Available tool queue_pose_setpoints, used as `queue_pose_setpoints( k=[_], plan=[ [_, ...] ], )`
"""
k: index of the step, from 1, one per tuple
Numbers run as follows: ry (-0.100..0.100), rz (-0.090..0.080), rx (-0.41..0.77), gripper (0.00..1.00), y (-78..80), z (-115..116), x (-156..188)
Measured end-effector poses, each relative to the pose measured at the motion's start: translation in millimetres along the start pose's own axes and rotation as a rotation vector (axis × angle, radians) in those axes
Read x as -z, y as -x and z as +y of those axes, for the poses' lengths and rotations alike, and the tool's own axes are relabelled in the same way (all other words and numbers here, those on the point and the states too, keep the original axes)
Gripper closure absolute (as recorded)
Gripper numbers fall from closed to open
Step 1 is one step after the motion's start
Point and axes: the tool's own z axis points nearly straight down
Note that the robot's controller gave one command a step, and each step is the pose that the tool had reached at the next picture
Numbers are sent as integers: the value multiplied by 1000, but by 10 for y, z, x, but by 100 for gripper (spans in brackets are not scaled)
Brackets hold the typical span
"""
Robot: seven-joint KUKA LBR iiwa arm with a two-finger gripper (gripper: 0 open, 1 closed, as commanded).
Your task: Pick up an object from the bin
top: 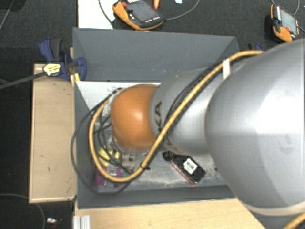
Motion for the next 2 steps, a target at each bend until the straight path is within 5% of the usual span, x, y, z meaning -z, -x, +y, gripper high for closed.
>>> queue_pose_setpoints(
  k=[1, 2],
  plan=[
    [6, -7, 227, 0, 185, 53, -253],
    [3, -2, -54, 100, 33, -83, -593]
  ],
)
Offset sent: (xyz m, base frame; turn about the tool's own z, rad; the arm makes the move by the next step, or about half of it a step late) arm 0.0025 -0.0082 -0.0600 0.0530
